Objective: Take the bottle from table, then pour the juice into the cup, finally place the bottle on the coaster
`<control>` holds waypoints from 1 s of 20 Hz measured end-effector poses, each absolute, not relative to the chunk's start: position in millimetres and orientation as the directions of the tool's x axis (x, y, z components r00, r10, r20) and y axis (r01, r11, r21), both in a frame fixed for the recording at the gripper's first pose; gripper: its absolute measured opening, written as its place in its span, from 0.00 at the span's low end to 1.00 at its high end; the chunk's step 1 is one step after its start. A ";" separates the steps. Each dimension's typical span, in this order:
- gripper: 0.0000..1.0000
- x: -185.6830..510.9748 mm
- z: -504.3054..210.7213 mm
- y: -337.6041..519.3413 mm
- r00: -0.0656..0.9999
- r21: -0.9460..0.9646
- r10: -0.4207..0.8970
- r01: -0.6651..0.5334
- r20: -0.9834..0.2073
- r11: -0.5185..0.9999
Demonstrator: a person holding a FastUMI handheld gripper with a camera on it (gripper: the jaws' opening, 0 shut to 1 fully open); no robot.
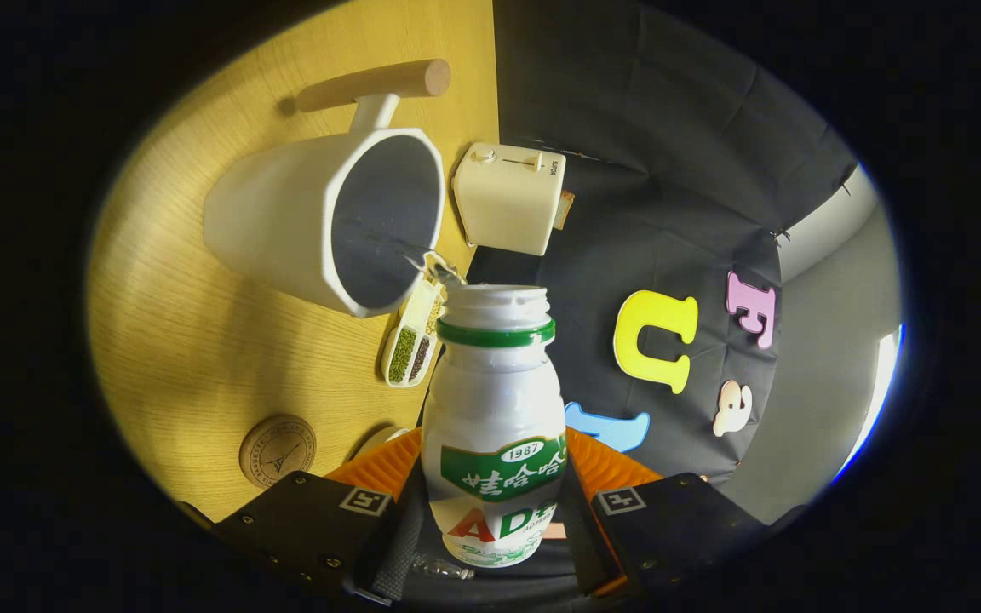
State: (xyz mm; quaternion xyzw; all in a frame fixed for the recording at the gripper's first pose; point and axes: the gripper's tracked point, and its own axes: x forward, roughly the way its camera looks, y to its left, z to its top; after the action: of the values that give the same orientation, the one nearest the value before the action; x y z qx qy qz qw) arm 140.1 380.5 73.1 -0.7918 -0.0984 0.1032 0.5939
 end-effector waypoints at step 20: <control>0.73 137.0 89.3 391.5 0.954 -0.933 0.300 0.092 -0.018 -0.347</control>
State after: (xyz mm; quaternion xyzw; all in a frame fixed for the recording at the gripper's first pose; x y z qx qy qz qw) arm 137.0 391.5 89.3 -0.8153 -0.1202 0.0932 0.5587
